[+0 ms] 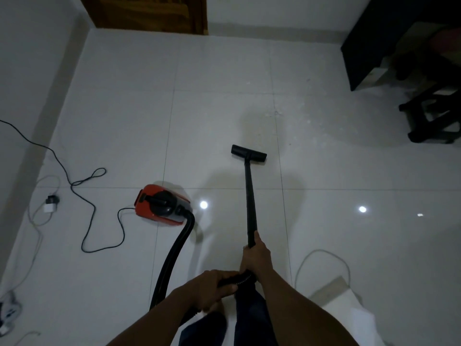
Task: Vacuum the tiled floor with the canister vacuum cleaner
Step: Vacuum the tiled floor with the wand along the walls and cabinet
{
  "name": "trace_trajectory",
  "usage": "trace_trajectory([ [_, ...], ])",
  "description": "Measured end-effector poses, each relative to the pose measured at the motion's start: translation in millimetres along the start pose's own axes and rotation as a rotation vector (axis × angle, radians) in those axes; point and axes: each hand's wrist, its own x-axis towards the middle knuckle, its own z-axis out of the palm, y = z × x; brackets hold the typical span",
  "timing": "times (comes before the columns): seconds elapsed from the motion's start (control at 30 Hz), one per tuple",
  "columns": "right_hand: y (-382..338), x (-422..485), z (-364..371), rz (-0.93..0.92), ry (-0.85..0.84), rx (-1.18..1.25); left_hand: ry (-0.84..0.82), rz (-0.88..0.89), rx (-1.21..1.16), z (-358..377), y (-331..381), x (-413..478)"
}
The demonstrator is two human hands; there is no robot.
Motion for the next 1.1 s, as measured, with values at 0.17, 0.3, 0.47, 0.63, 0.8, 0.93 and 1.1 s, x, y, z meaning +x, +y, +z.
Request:
trace_trajectory([
  [0.17, 25, -19, 6, 0.033, 0.006, 0.007, -0.042, -0.024, -0.006, 23, -20, -6],
  [0.3, 32, -17, 4, 0.042, -0.013, -0.008, -0.025, -0.037, -0.021, 33, -21, -6],
  [0.47, 28, -7, -5, 0.059, -0.044, -0.010, 0.004, -0.031, -0.053, 37, -12, 1],
  [0.63, 22, 21, -19, 0.055, -0.065, -0.022, 0.033, -0.015, -0.017, 28, 12, 19],
  [0.8, 17, 54, -35, 0.038, -0.053, -0.011, 0.042, -0.058, -0.042, 19, 27, 55],
  [0.93, 15, 91, -47, 0.045, -0.047, -0.006, 0.030, -0.095, -0.048, 10, 38, 94],
  [1.1, 1, 155, -67, 0.027, -0.047, 0.001, 0.040, -0.138, -0.063, -10, 58, 154],
])
